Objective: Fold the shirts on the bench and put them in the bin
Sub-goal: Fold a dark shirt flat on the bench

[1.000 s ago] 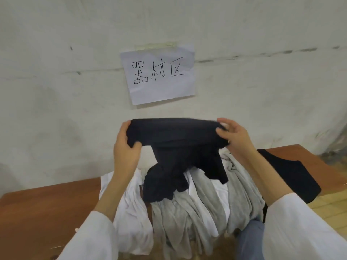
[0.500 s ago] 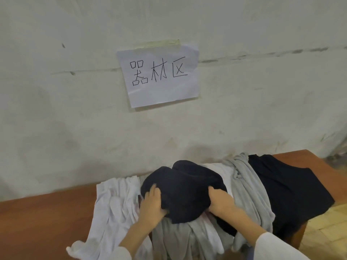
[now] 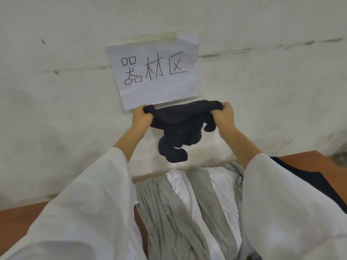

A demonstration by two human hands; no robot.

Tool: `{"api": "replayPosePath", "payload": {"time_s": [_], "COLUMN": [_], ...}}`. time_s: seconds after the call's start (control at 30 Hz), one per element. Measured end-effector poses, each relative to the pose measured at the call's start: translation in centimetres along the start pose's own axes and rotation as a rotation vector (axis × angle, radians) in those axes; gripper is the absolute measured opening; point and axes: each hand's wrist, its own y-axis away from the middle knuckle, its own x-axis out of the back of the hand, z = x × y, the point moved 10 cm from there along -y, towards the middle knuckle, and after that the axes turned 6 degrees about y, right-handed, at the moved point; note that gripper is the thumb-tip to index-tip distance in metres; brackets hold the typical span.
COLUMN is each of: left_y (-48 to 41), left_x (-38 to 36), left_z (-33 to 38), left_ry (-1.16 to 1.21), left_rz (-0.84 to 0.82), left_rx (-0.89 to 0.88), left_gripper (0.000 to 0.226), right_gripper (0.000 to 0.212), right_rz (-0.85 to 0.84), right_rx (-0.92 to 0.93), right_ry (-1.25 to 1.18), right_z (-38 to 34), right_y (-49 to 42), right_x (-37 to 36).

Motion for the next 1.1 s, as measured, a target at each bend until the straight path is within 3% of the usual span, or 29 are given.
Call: {"api": "replayPosePath", "payload": {"time_s": [0.07,0.13,0.3,0.43,0.5,0.63,0.77,1.0,1.1], "left_y": [-0.3,-0.4,-0.2,-1.4,-2.0,-3.3,-3.5,-2.3,-2.7], "left_x": [2.4,5.2,8.2,9.8,10.8,15.3,16.7,20.4,20.7], "left_z": [-1.2,-1.8,1.1,1.8,1.3,1.9,3.2,2.2,4.9], "left_ry": [0.184,0.216,0.071,0.085,0.187,0.519,0.419,0.340,0.156], "left_rz": [0.094,0.185,0.197,0.056,-0.021,0.151,0.192,0.397,0.333], "left_rx": [0.092,0.099,-0.021,0.085,0.182,0.188,0.079,0.049,-0.050], "left_gripper": [0.036,0.037,0.032,0.013,0.017,0.017,0.034,0.015,0.016], "right_gripper": [0.018,0.025,0.039,0.032,0.029,0.029,0.037,0.030,0.037], "right_rz": [-0.021,-0.023,0.045,0.106,0.158,0.405,0.274,0.492,0.431], "right_rx": [0.184,0.258,0.392,0.353,0.318,0.378,0.309,0.089,0.021], "right_ry": [0.391,0.686,0.920,0.867,0.863,0.634,0.760,0.496,0.467], "right_z": [-1.6,-1.3,-2.2,-3.7,-4.6,-8.0,-7.0,-5.2,-5.8], "right_y": [0.2,0.4,0.3,-1.5,-2.4,-1.8,-3.3,-2.8,-3.8], "right_x": [0.6,1.5,3.4,5.3,6.9,10.0,7.9,11.7,11.7]}}
